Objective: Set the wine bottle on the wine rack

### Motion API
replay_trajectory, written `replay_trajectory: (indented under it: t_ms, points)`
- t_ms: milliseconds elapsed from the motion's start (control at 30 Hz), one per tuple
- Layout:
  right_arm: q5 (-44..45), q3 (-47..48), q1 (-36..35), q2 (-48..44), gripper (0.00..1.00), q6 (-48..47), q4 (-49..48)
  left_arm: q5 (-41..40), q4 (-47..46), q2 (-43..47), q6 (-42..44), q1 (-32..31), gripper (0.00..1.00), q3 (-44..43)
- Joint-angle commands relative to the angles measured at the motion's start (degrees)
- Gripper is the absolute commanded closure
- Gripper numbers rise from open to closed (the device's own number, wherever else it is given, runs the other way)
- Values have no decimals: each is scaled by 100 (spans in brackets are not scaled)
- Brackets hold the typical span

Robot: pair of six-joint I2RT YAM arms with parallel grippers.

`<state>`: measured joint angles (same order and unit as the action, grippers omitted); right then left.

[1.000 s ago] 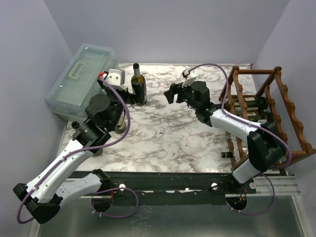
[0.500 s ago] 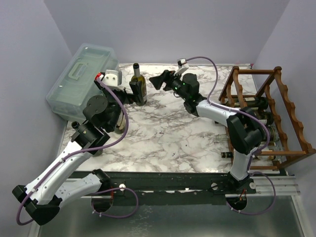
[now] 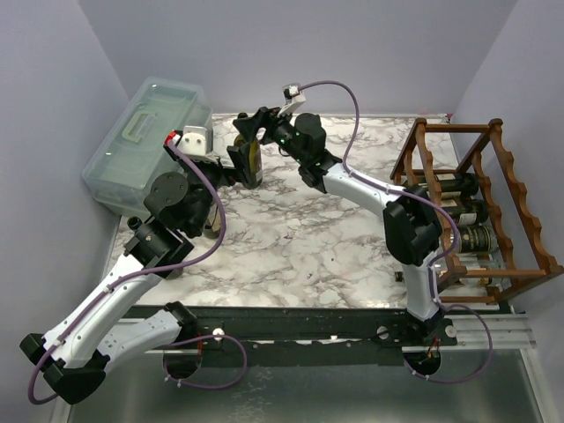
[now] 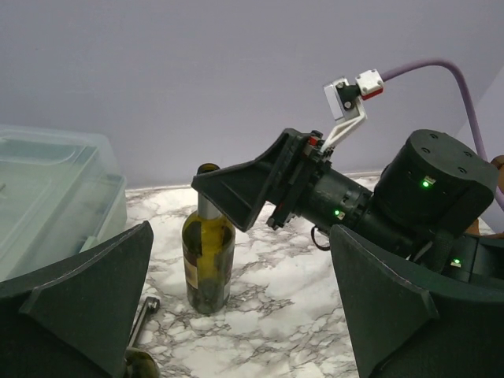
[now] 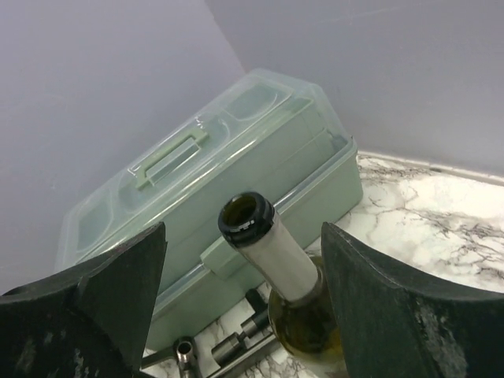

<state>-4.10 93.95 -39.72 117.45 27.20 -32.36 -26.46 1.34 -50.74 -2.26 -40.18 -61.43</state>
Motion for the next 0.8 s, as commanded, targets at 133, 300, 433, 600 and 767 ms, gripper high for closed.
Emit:
replay_trajectory:
  t_ms: [133,300,433,600,767]
  points:
    - [540,822,-188,522,20,-502,952,-95,-108,119,61,29,5,43]
    - [1193,1246,-286,737,39,-653,1466,-84,-108,105,52,33,5,19]
    - [1659,1464,-433,855,41,-919,1709,-67,-108,102,50,29,4,9]
    - [2133,1670,-653,973,40,-1415,1825,-7,-90,122,15,29,4,-18]
    - [2394,1764,-668,1034,44,-1437,1859,1,-53,94,-8,35,4,-58]
